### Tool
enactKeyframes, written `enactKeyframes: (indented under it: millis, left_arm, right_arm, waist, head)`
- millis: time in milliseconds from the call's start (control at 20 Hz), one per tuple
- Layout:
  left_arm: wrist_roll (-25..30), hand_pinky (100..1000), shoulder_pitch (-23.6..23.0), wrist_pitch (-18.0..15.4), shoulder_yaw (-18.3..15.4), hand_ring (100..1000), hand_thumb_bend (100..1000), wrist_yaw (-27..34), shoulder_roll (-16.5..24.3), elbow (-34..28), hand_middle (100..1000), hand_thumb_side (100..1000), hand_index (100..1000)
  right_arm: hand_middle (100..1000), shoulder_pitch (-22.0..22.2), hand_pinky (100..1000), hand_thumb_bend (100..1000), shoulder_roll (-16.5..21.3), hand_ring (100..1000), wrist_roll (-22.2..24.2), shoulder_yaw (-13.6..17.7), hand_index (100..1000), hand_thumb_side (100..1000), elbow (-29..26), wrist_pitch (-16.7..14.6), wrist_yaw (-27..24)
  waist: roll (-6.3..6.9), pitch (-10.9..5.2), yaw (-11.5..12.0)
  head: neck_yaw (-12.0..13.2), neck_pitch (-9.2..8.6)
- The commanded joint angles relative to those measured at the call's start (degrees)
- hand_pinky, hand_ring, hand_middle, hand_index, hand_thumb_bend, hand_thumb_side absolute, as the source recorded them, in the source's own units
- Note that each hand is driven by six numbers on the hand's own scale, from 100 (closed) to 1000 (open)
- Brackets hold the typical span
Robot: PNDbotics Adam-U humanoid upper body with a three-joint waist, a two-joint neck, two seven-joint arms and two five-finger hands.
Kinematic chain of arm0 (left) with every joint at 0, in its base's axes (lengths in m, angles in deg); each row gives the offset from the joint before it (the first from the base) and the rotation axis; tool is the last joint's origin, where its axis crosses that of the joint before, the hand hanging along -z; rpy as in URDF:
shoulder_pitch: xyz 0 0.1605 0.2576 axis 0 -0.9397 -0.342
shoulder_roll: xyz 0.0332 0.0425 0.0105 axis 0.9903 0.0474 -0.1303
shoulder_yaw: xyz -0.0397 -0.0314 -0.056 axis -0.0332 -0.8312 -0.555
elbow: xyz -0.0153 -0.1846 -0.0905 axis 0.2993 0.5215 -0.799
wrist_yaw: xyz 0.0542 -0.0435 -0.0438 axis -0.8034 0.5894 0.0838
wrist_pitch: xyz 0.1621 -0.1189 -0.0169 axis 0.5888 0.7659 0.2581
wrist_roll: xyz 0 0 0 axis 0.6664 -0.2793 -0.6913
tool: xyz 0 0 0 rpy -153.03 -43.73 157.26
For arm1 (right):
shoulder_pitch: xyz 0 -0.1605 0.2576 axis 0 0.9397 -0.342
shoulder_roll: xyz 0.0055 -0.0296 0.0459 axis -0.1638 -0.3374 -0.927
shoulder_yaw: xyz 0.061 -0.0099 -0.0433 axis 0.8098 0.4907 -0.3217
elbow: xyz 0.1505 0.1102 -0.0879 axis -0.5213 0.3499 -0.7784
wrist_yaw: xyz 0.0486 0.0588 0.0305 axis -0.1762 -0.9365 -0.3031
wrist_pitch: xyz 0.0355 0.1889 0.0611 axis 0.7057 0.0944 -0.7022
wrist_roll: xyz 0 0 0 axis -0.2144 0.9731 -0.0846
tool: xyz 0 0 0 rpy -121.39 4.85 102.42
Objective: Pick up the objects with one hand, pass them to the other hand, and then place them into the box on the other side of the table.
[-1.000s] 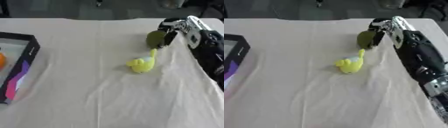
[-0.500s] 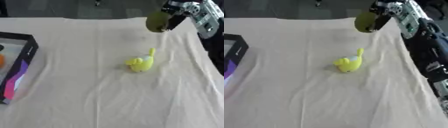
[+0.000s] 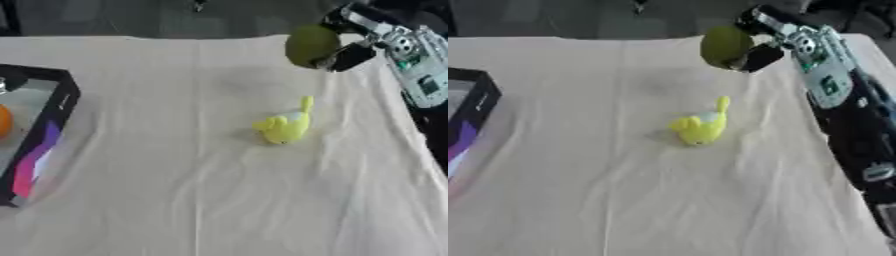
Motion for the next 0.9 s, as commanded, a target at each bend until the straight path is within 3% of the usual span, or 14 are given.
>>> enactKeyframes:
  millis: [50,550,750,900]
  left_arm:
    - [1.9,801,1.8,-0.4,0.8,721,714,1.7,2.3,-3.5,675,484,744]
    - [9.4,797,5.5,0.5,6.6,711,694,4.0,1.0,-9.4,663,492,735]
    - [11.7,795,4.9,1.1,7.0,709,680,3.7,1.3,-9.9,661,492,734]
    - [12.5,793,4.7,1.1,7.5,707,667,3.4,1.5,-10.2,661,489,732]
  right_arm:
    - [493,1.4,797,310,-1.0,660,-3.0,-1.5,560,100,-5.8,1.8,-3.1]
    - [485,7.3,789,273,-6.1,640,-12.1,-9.1,551,100,-19.8,10.7,-12.2]
    - [479,7.7,784,251,-7.4,625,-15.9,-10.1,545,100,-24.4,14.5,-15.9]
    - [476,8.3,783,254,-7.7,620,-18.8,-12.7,542,100,-26.8,17.2,-18.9]
  waist:
    - [0.95,-2.29,-0.1]
    - [1.13,-2.44,-0.1]
    - [1.16,-2.39,-0.1]
    - [1.09,-2.34,0.0]
  head:
    - [0.2,-0.47]
    - [1.0,0.02]
    - [0.9,0.4]
    - [1.0,0.47]
